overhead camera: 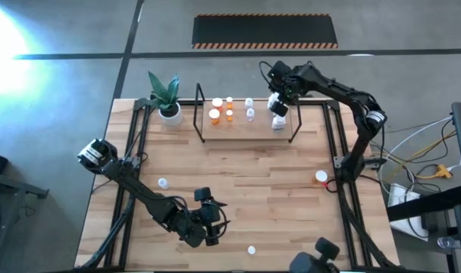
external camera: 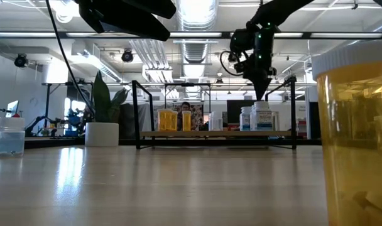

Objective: Pick and place medicine bottles onto shelf by color
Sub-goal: Put the white pill bottle on the shelf aligned with the white pill bottles

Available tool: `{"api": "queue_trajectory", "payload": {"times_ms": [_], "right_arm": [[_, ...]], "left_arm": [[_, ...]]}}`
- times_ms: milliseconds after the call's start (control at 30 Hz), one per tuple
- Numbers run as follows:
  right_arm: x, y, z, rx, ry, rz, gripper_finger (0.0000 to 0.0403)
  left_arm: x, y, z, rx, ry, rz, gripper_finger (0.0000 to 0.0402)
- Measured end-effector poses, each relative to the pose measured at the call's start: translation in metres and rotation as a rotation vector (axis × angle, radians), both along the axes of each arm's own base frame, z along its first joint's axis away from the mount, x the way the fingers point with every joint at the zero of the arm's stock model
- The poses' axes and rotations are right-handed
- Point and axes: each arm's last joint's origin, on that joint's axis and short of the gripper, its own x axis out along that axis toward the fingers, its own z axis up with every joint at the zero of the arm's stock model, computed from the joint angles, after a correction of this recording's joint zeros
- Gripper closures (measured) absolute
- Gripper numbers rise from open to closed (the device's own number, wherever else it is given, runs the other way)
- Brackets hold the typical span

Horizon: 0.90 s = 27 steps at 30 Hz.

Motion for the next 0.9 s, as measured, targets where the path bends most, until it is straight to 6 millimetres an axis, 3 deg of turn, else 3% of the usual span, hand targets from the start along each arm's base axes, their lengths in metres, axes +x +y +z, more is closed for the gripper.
{"api": "queue_trajectory", "payload": {"times_ms": [100,900], "right_arm": [[0.001,0.000,-0.001,0.005,-0.002,0.011,0.0389],[-0.001,0.004,-0.019,0.095,-0.014,0.020,0.0390]], "left_arm": [[0.000,0.000,0.000,0.000,0.000,0.000,0.0157],[0.000,0.000,0.000,0.000,0.000,0.000,0.0157]]}}
